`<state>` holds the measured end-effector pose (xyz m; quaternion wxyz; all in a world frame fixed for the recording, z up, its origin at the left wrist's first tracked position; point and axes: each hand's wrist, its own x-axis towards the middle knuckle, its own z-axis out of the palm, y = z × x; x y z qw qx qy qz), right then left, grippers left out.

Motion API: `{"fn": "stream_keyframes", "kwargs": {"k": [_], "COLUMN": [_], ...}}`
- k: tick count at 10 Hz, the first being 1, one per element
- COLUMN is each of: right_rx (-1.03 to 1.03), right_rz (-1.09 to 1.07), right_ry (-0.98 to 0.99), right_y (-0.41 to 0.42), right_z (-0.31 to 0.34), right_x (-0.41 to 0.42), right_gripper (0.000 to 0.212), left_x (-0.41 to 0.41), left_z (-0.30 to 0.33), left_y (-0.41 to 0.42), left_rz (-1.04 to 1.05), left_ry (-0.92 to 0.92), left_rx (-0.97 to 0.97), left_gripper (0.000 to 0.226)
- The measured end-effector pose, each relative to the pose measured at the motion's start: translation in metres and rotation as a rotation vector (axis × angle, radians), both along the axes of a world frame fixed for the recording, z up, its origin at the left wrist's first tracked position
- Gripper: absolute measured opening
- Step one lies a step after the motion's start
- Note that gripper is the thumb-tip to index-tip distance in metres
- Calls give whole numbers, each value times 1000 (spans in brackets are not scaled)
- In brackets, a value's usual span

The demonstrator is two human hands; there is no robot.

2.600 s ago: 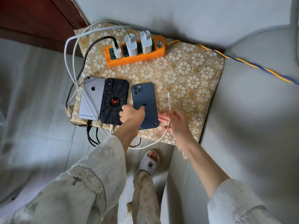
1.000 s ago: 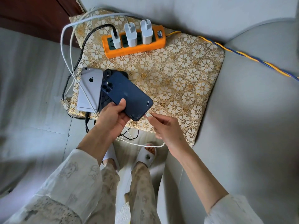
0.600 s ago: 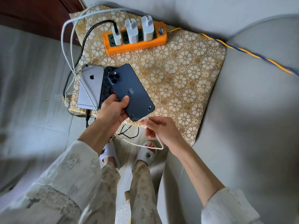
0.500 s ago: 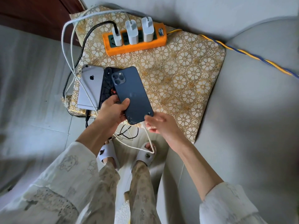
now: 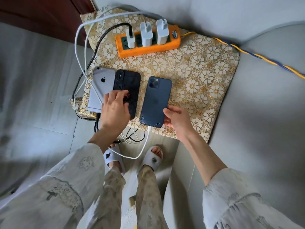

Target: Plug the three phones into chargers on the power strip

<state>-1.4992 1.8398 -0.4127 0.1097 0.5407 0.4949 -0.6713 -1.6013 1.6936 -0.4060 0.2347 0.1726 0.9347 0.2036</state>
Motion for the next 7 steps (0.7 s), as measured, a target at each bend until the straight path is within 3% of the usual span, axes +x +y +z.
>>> {"fn": "stream_keyframes", "kwargs": {"k": [2,4,5,6,7], "right_rx": [87,471,591,597,397], "right_rz": [19,297,379,434,423], "right_ry": [-49,-86,-99,-113,-158], "right_y": [-4,-21,-32,-39,-41], "right_z": [-8,-4,0,5,20], "right_x": [-16,-22,-21,-27,-31], "right_gripper": [30,14,16,20,36], "left_x": [-5,-17,-24,-38,-50], "left_z": [-17,-6,2,6,22], "left_y": [-32,-28,-29,-25,-21], "left_rz": [-367,-431,-451,-511,-528], "left_ry": [-46,-131,-204,-280,-386], "left_rx": [-258,-301,-316,-352,-324], "left_gripper": [80,83,82,78,68]}}
